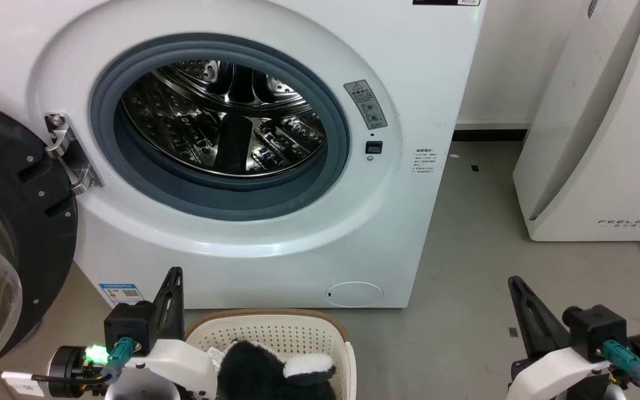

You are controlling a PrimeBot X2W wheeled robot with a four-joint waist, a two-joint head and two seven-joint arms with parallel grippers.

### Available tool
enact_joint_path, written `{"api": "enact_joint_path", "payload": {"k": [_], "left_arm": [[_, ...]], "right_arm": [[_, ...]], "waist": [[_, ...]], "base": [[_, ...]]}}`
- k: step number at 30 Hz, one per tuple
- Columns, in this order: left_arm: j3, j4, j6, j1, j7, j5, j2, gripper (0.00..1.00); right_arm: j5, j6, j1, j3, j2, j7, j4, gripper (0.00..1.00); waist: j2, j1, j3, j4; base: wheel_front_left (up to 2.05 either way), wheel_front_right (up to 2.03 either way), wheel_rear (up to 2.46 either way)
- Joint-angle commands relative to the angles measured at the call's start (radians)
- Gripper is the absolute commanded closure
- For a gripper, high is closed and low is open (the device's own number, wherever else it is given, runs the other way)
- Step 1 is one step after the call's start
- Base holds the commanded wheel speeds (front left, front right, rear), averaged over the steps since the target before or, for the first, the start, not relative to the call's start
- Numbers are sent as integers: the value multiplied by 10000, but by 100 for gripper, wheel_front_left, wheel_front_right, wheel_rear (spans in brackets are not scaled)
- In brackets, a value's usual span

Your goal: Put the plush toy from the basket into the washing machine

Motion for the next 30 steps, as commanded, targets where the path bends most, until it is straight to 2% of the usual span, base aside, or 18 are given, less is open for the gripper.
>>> {"api": "enact_joint_path", "payload": {"k": [1, 22, 23, 30], "left_arm": [[-14, -51, -43, 142, 1, 28, 1, 100], [-14, -51, -43, 142, 1, 28, 1, 100], [2, 4, 4, -2, 0, -2, 0, 0], [-50, 23, 102, -21, -113, -48, 0, 0]], "right_arm": [[-78, -7, -141, 5, -10, 7, -41, 100], [-78, -7, -141, 5, -10, 7, -41, 100], [6, 0, 3, -2, 0, 0, 2, 0], [161, 0, 4, -103, 0, -113, -14, 0]], "waist": [[0, 0, 0, 0], [0, 0, 0, 0], [0, 0, 0, 0], [0, 0, 23, -3]], "base": [[0, 0, 0], [0, 0, 0], [0, 0, 0], [0, 0, 0]]}}
